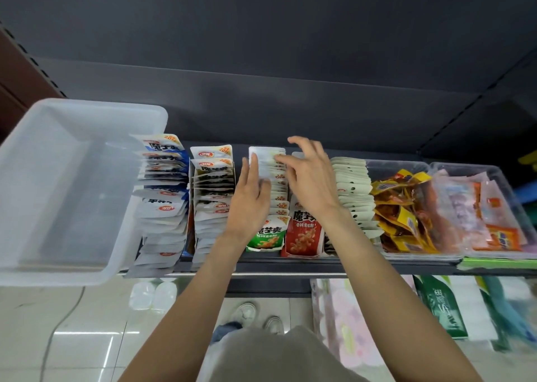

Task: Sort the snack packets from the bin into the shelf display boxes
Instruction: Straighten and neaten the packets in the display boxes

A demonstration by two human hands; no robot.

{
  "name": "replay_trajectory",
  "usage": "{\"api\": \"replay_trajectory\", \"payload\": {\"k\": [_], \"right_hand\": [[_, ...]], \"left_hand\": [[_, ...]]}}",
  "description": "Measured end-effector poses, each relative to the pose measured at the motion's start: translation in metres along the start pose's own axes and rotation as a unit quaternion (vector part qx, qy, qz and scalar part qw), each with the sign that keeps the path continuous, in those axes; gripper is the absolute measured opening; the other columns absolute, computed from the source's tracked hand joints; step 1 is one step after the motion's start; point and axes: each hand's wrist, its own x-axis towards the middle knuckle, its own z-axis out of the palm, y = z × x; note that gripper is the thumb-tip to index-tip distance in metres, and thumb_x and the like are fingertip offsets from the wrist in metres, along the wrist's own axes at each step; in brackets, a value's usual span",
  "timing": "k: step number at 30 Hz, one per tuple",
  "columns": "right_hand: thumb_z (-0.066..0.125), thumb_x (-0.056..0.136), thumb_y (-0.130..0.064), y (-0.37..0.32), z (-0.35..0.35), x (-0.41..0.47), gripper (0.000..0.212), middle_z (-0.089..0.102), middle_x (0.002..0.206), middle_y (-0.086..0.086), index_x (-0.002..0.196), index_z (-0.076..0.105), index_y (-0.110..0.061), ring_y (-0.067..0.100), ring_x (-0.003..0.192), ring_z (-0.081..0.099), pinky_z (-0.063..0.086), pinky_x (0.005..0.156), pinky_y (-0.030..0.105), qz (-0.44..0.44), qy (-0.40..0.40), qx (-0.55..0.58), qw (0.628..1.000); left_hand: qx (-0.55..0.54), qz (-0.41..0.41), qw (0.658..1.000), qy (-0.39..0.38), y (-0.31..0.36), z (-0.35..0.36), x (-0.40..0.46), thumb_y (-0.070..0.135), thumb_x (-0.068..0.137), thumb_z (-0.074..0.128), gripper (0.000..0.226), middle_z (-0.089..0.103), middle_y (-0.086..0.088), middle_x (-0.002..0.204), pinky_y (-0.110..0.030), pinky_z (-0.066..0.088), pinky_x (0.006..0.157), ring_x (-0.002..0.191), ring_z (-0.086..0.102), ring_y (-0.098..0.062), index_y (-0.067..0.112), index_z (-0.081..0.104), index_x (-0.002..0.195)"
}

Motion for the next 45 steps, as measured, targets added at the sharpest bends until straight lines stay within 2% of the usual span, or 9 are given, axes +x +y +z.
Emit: {"api": "replay_trajectory", "payload": {"k": [11,15,18,22,24,28,34,40,45], "right_hand": [[0.071,0.077,-0.005,0.006,-0.002,-0.003,0.025,0.061,0.12,0.011,0.096,0.076,-0.02,0.033,0.107,0.055,0.05,0.078,0.043,-0.034,-0.001,-0.065,0.997],[0.055,0.09,-0.007,0.007,-0.007,-0.004,0.028,0.058,0.127,0.005,0.111,0.07,-0.016,0.023,0.117,0.05,0.047,0.093,0.038,0.009,-0.023,0.062,0.998],[0.047,0.094,-0.003,-0.004,-0.014,-0.011,0.037,0.056,0.132,0.003,0.127,0.06,-0.013,0.016,0.121,0.051,0.038,0.102,0.024,0.086,-0.006,0.232,0.969],[0.04,0.096,-0.005,-0.006,-0.012,-0.001,0.05,0.037,0.15,0.003,0.145,0.035,-0.012,0.016,0.14,0.029,0.021,0.115,0.027,0.037,-0.055,0.149,0.987],[0.033,0.099,-0.012,-0.001,-0.008,0.013,0.053,0.019,0.157,0.0,0.151,0.019,-0.013,0.014,0.146,0.01,0.008,0.119,0.032,-0.024,-0.12,0.06,0.991],[0.024,0.102,-0.02,0.005,0.002,0.017,0.055,0.001,0.16,-0.005,0.152,0.003,-0.018,0.011,0.146,-0.007,-0.004,0.119,0.038,-0.064,-0.214,-0.027,0.974],[0.026,0.102,-0.019,0.006,0.002,0.015,0.054,0.011,0.159,-0.003,0.152,0.007,-0.018,0.012,0.146,0.0,-0.004,0.119,0.038,-0.061,-0.2,-0.015,0.978],[0.032,0.099,-0.018,0.005,-0.002,0.012,0.054,0.037,0.145,0.001,0.151,0.018,-0.016,0.017,0.138,0.025,0.001,0.119,0.043,-0.063,-0.183,-0.024,0.981],[0.033,0.097,-0.018,0.002,-0.006,0.012,0.052,0.043,0.139,0.003,0.149,0.024,-0.014,0.019,0.135,0.028,0.001,0.119,0.043,-0.072,-0.18,-0.04,0.98]], "left_hand": [[0.016,0.003,1.0,-0.003,0.002,0.001,0.002,0.029,0.102,0.029,0.058,-0.001,0.002,0.159,-0.016,0.027,0.089,0.142,0.022,-0.017,0.028,-0.002,0.151],[-0.068,-0.032,0.997,-0.004,0.007,-0.001,-0.001,0.032,0.102,0.031,0.056,0.002,0.009,0.159,-0.015,0.019,0.095,0.144,0.009,-0.009,0.033,0.003,0.15],[-0.16,-0.048,0.986,0.023,0.007,-0.001,-0.014,0.034,0.101,0.036,0.057,0.009,0.011,0.158,-0.029,0.013,0.116,0.144,0.008,-0.006,0.033,0.008,0.15],[-0.24,-0.068,0.967,0.042,-0.002,0.004,-0.037,0.023,0.092,0.058,0.075,0.02,0.01,0.156,-0.037,0.022,0.117,0.142,0.02,-0.006,0.027,0.012,0.151],[-0.233,-0.07,0.97,0.025,-0.008,0.007,-0.041,0.023,0.083,0.068,0.09,0.025,0.007,0.155,-0.032,0.031,0.113,0.138,0.03,-0.005,0.026,0.009,0.151],[-0.206,-0.069,0.976,0.007,-0.007,0.013,-0.04,0.015,0.087,0.066,0.086,0.019,0.023,0.139,0.01,0.024,0.083,0.118,0.022,0.018,0.021,0.008,0.151],[-0.177,-0.056,0.982,0.02,-0.005,0.014,-0.036,0.021,0.088,0.064,0.082,0.023,0.011,0.152,-0.023,0.025,0.109,0.132,0.021,0.004,0.023,0.011,0.151],[-0.19,-0.067,0.979,0.011,-0.003,0.011,-0.04,0.017,0.089,0.063,0.077,0.036,0.028,0.128,0.0,0.027,0.088,0.111,0.03,0.017,0.021,0.016,0.15],[-0.191,-0.072,0.979,0.003,-0.004,0.007,-0.045,0.016,0.088,0.064,0.074,0.044,0.019,0.129,-0.005,0.033,0.089,0.118,0.04,0.002,0.021,0.021,0.149]]}}
